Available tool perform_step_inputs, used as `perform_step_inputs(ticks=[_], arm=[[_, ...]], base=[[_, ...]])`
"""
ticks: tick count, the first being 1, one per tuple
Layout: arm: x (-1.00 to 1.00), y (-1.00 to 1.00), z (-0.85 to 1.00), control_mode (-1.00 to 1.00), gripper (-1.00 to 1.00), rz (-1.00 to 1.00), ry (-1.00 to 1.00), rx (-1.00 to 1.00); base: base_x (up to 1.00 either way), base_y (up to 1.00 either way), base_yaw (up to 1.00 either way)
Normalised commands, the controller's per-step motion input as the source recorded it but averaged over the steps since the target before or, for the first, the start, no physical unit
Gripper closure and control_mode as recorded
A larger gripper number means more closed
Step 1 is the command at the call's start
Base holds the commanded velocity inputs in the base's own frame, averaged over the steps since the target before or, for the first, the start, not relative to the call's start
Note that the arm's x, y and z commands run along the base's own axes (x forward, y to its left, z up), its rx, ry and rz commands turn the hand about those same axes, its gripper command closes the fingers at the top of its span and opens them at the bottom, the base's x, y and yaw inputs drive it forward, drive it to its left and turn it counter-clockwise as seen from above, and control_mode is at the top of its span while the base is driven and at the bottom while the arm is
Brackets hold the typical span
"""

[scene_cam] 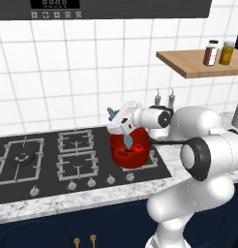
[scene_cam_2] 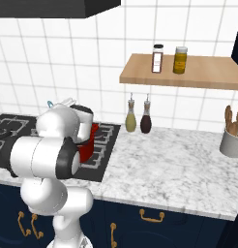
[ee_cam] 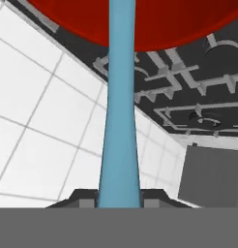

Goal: Put the eggplant and tomato in the pot. Retrieve the spatula and lightly stir the vegetables in the pot.

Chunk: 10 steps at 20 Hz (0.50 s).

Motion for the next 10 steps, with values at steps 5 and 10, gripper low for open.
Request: perform_step_inputs(ticks=[5, 10], arm=[[-0.48, -0.08, 0.00, -1.00, 1.00, 0.50, 0.00, 0.16], [0.29, -0.02, -0.27, -1.00, 1.00, 0.49, 0.07, 0.10]], base=[[0.00, 0.00, 0.00], [0.00, 0.00, 0.00]])
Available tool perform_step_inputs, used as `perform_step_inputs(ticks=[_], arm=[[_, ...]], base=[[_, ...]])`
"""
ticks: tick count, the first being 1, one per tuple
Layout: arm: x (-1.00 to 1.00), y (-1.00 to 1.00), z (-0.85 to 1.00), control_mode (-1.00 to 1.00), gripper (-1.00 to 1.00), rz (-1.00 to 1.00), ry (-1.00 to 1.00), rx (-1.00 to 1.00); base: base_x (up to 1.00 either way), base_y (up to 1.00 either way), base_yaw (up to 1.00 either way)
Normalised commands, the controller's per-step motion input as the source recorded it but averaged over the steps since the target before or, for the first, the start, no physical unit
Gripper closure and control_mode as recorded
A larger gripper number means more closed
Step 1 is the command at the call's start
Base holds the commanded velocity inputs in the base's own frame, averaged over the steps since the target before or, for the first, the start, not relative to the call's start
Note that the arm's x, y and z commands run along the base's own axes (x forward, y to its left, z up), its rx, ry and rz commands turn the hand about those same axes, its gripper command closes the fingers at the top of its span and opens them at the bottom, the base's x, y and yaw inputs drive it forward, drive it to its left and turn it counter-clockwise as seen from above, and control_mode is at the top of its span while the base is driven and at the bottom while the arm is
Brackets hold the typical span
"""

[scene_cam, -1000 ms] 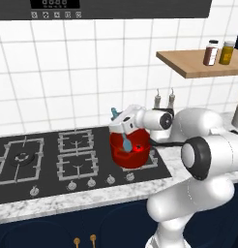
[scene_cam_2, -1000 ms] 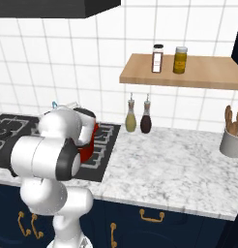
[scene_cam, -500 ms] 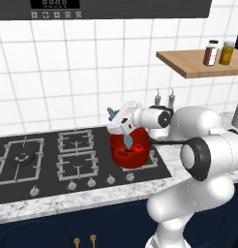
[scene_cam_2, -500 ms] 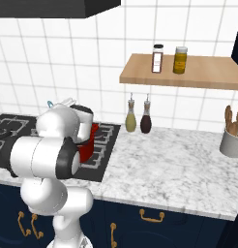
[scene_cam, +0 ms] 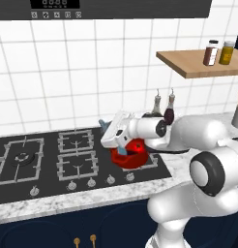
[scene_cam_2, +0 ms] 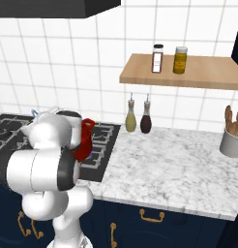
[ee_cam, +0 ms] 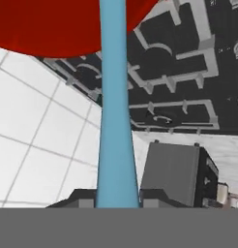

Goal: Put the eggplant and tomato in the pot. Retrieve the spatula and lightly stir the vegetables in the pot.

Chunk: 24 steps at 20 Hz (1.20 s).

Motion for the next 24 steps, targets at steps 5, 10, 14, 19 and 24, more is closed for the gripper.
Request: perform_step_inputs(ticks=[5, 10, 14, 19, 24], arm=[[0.92, -0.02, -0.90, -1.00, 1.00, 0.38, 0.06, 0.00], [0.86, -0.30, -0.95, -1.00, 1.00, 0.40, 0.00, 0.00], [0.14, -0.44, -0.29, -1.00, 1.00, 0.47, -0.04, 0.01], [0.00, -0.24, 0.01, -1.00, 1.00, 0.45, -0.10, 0.04], [0.00, -0.28, 0.15, -1.00, 1.00, 0.36, -0.06, 0.08]], base=[[0.00, 0.00, 0.00], [0.00, 0.00, 0.00], [0.00, 0.00, 0.00], [0.00, 0.00, 0.00], [0.00, 0.00, 0.00]])
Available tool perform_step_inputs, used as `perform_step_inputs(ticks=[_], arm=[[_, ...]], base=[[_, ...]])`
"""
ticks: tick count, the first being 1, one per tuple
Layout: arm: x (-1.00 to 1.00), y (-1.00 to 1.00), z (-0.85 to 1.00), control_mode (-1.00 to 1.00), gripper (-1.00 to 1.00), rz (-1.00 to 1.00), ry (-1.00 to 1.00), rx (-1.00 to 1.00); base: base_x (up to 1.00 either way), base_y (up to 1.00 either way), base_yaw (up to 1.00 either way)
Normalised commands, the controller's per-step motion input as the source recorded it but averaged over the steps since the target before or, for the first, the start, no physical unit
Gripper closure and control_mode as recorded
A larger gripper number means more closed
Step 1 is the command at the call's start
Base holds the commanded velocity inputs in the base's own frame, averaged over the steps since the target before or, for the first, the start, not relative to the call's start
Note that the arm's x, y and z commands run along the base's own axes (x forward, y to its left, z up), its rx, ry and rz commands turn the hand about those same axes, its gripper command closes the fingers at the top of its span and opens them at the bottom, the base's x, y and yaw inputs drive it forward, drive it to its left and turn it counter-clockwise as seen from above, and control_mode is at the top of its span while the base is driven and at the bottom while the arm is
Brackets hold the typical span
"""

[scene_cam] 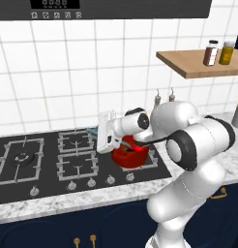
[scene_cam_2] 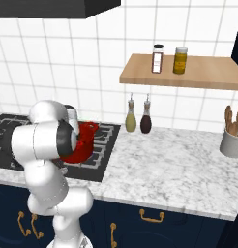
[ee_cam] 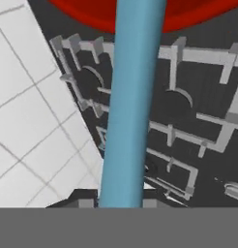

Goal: Put the eggplant and tomato in the pot. Retrieve the spatula and lightly stir the vegetables in the pot.

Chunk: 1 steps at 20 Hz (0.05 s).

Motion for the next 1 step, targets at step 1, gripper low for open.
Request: perform_step_inputs(ticks=[1], arm=[[0.00, -0.31, 0.12, -1.00, 1.00, 0.28, 0.00, 0.20]], base=[[0.00, 0.00, 0.00]])
